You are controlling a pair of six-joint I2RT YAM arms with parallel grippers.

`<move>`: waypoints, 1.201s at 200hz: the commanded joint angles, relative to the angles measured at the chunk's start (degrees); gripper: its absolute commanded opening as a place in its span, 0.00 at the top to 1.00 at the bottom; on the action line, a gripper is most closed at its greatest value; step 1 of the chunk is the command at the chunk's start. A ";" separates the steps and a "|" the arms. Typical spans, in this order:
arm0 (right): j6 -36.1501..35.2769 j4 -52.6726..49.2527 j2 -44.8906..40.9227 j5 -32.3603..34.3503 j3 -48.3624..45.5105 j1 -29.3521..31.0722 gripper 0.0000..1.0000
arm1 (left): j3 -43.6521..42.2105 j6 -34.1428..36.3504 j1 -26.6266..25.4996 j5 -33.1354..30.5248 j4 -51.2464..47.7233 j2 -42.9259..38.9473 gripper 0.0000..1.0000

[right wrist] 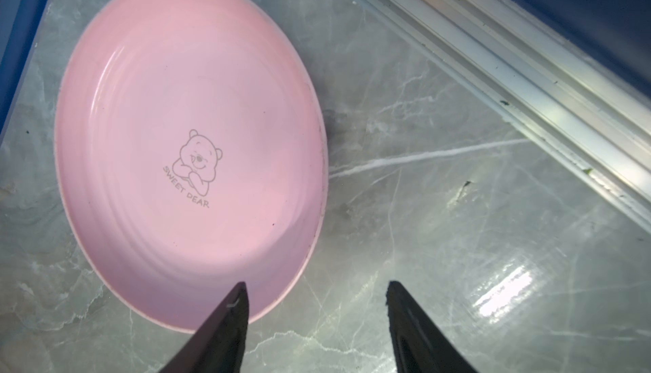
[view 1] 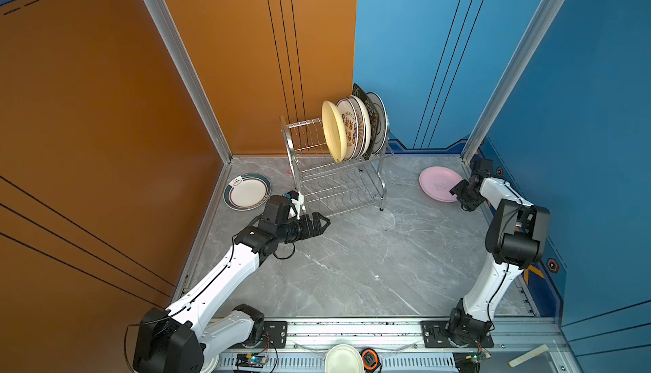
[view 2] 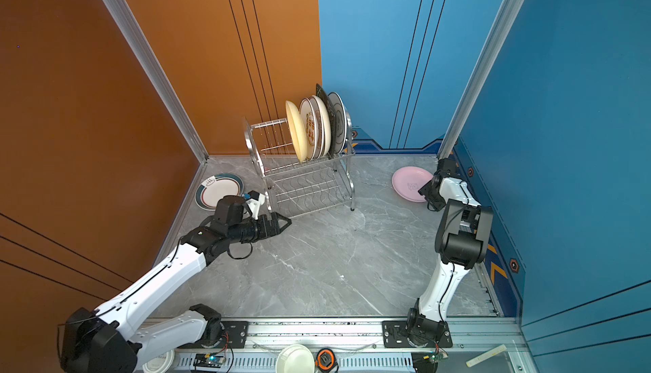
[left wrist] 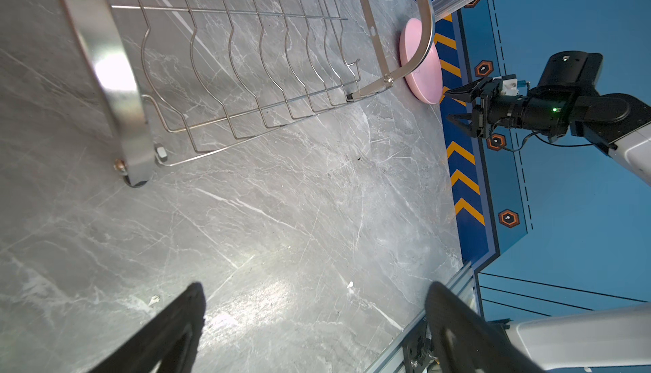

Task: Load the plates into the dish rack
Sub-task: 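Move the right gripper down to the pink bear plate's rim, then grip the pink plate's rim with the right gripper and drag it inward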

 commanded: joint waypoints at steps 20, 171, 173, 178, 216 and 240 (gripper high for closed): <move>1.50 -0.30 3.68 0.31 4.08 -0.39 0.45 | 2.44 -0.06 -0.26 -0.72 0.69 1.59 0.02; 0.74 -2.29 12.00 3.55 9.76 -0.08 0.80 | 3.18 -0.63 -0.31 -1.82 0.68 2.05 0.02; 0.72 -2.30 12.00 3.63 9.70 -0.07 0.81 | 3.18 -0.67 -0.31 -1.87 0.69 1.97 0.02; 0.75 -2.35 11.94 3.83 9.62 0.01 0.83 | 3.18 -0.67 -0.30 -1.90 0.69 1.91 0.02; 0.48 -2.35 10.22 4.41 8.31 0.14 0.97 | 3.26 -1.10 -0.40 -1.85 0.16 1.01 0.02; -0.42 -2.32 7.57 4.24 7.01 0.12 1.00 | 3.18 -1.12 -0.64 -1.78 -0.13 0.31 0.02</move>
